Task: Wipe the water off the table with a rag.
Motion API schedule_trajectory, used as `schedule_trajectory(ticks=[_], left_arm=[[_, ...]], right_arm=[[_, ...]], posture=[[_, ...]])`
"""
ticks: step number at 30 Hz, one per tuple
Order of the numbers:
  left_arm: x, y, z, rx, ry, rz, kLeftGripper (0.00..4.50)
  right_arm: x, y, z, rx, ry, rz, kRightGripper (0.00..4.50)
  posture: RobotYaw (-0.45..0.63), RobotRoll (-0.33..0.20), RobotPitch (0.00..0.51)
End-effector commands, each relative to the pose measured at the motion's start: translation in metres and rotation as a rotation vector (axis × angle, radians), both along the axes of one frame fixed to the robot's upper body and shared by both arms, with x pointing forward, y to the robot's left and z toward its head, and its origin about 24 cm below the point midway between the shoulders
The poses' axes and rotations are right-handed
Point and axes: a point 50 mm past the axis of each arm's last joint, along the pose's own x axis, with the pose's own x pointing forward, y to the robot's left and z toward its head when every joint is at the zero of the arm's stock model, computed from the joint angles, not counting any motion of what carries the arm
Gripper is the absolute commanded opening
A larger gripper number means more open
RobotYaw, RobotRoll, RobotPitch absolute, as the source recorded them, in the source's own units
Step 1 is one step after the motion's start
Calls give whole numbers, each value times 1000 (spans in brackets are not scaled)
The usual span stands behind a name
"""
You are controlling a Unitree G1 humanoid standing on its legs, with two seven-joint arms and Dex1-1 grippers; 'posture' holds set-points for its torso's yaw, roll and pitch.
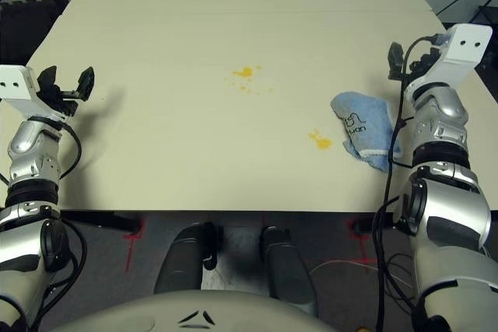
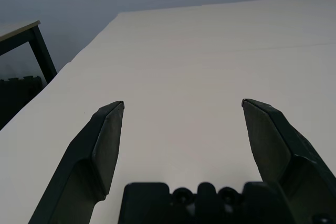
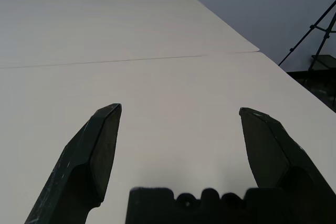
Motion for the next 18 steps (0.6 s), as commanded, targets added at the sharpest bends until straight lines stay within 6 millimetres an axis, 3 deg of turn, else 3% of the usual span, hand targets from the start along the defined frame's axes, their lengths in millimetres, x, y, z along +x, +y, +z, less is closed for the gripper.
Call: schedule_trajectory(ticks=[1,18], left_arm=[[-2,1,-4,-20,12,8,4500],[6,-12,14,-18,-31,-146,4500]], right_arm=[[1,1,-4,0,21,9,4476],[-2,0,-5,-1,22,13,4476]], posture=[[163,0,183],[145,0,183]])
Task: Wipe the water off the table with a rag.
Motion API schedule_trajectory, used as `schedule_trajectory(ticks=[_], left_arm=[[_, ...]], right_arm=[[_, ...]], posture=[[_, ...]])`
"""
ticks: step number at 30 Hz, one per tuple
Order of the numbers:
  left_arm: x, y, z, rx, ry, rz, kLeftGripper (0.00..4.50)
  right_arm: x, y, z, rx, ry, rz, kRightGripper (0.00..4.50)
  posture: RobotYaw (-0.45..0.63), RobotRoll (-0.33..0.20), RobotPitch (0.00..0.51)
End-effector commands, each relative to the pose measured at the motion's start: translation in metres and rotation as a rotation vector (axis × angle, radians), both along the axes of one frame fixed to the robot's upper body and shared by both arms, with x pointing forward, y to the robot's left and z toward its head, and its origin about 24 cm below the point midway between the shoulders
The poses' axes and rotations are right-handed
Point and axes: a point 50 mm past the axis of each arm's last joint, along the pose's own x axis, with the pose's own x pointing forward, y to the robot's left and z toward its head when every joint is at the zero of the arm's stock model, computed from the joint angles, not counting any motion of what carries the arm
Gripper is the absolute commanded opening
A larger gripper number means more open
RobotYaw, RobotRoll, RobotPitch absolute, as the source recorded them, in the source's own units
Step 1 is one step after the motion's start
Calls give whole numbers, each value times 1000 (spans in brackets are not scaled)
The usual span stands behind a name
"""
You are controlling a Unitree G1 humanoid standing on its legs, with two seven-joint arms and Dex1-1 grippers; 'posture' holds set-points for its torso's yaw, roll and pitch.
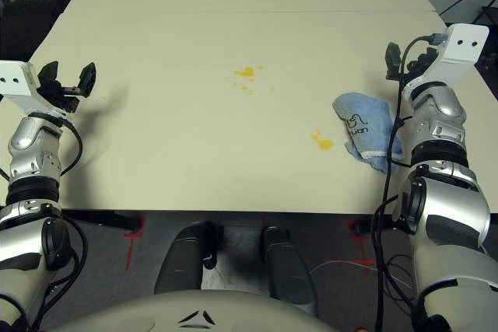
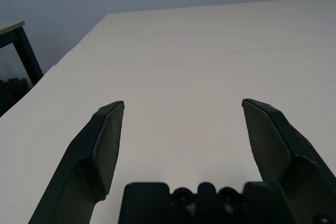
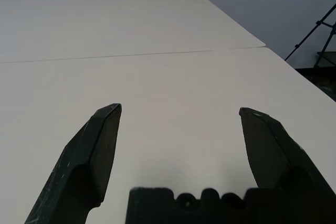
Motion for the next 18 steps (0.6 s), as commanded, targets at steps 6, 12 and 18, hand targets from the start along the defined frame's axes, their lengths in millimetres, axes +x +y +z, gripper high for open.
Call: schedule_trajectory(ticks=[6,12,18], left_arm=[[2,-20,23,10,-40,-252,4500],[-5,-50,34,54,-2,-586,4500],[-19,-74,38,70,69,-859,4500]], right_arm=[[-3,-3,-4,-2,19,2,4476],[-6,-5,-7,5,23,-2,4476],[-8,-7,-9,13,32,4,4476]], posture=[[141,0,181],[132,0,174],[112,0,167]])
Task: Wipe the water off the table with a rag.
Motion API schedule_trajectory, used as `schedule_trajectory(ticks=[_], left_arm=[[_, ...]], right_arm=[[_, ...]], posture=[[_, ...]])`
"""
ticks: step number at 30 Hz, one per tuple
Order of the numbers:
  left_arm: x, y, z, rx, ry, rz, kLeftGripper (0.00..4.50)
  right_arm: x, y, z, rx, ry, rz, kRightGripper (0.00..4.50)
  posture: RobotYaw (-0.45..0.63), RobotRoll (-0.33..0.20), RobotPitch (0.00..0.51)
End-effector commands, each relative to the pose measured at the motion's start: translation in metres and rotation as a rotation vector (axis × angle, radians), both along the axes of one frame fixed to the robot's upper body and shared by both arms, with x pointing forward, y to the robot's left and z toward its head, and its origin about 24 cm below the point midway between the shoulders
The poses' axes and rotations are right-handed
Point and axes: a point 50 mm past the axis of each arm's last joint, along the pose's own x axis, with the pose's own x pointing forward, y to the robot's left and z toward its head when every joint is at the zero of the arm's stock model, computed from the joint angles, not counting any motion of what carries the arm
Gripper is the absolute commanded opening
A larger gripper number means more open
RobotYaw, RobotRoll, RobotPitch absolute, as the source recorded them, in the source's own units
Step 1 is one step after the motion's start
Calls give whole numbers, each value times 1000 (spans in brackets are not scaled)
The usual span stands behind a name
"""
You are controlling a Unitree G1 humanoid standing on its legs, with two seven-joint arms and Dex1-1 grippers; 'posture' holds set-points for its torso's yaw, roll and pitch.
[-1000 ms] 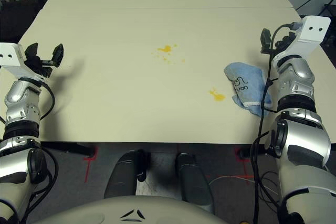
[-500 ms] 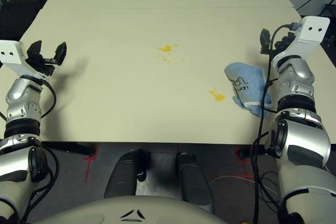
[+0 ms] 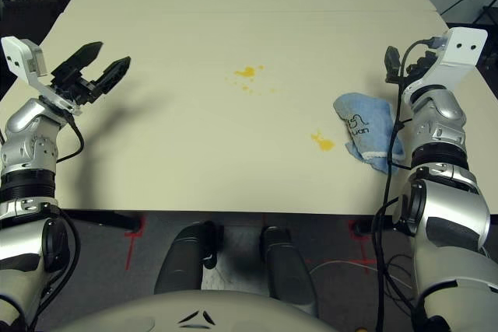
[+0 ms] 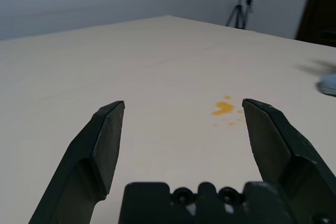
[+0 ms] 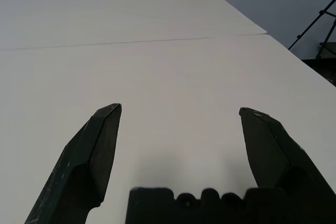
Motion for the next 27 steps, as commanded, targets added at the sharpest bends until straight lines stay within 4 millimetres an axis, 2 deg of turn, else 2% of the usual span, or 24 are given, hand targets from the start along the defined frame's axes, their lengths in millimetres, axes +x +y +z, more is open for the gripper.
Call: schedule_trajectory(ticks=[1,7,16,19,23,27], left_arm=[[-10,-11,0,19,49,-136,4500],[-29,-36,-9,124,147,-360,4500],[-31,-56,-19,207,148,-422,4500],[-29,-57,-26,294,131,-425,4500],[-26,-60,-31,320,108,-424,4500],[-22,-62,-35,326,91,-419,4500]], right_arm=[[-4,-5,0,7,0,-4,4476],[-8,-9,2,21,11,28,4476],[-22,-27,18,84,86,188,4476],[-35,-35,17,132,203,281,4476],[-56,-46,10,209,381,329,4476],[-71,-54,11,264,433,348,4476]], posture=[[112,0,167],[93,0,170],[66,0,174],[54,0,177],[35,0,180],[22,0,183]])
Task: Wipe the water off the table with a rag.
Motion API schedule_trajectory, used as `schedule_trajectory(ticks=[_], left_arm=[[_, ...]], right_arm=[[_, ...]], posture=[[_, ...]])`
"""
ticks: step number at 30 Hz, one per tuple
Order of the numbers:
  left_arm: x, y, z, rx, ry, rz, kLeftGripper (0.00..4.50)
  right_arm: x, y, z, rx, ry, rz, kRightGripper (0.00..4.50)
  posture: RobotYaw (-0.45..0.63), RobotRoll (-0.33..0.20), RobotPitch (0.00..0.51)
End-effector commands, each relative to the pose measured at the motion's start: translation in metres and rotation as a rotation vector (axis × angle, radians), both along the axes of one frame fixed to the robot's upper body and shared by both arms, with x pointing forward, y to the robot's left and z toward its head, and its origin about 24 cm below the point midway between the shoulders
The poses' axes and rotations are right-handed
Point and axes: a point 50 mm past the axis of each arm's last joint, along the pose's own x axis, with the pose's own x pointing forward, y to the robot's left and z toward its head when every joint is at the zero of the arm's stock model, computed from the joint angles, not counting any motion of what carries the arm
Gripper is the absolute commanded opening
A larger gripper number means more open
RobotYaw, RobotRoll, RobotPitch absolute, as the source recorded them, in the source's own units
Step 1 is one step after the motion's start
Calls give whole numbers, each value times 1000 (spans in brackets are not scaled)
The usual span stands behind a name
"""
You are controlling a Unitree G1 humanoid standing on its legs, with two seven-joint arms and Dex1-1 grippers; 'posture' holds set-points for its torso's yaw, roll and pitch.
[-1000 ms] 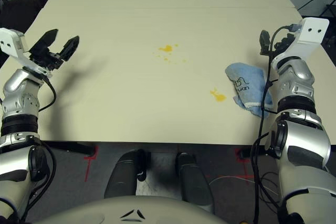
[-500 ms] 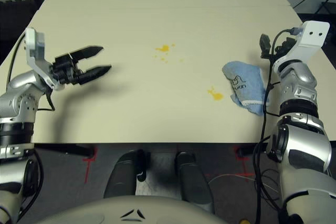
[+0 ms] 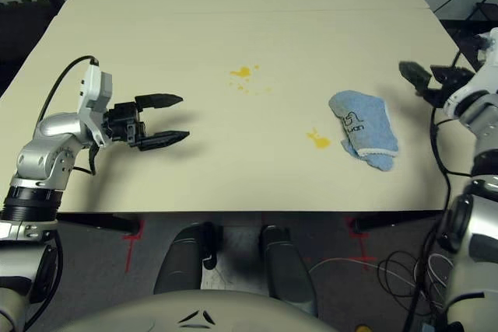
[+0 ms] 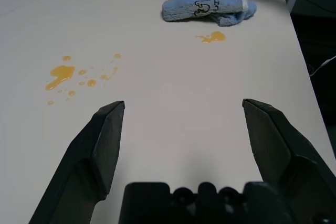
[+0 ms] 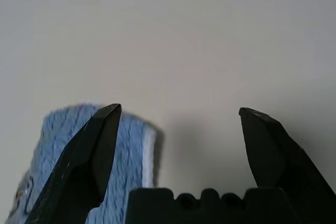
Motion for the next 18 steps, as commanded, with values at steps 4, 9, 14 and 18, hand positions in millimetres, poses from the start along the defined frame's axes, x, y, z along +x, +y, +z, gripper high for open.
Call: schedule_trajectory(ticks=[4,9,14,18], left_arm=[[4,-4,-7,19,-15,-6,4500],[5,-6,-9,19,-22,-6,4500],[6,-6,-8,17,-28,-4,4500],[7,-3,-7,27,-36,9,4500]], right_arm=[[-17,3,6,79,53,93,4476],[-20,19,-7,115,98,150,4476],[-16,34,-25,140,138,160,4476],[-11,44,-33,156,149,169,4476]], posture=[[16,0,185],[10,0,191],[16,0,197],[25,0,200]])
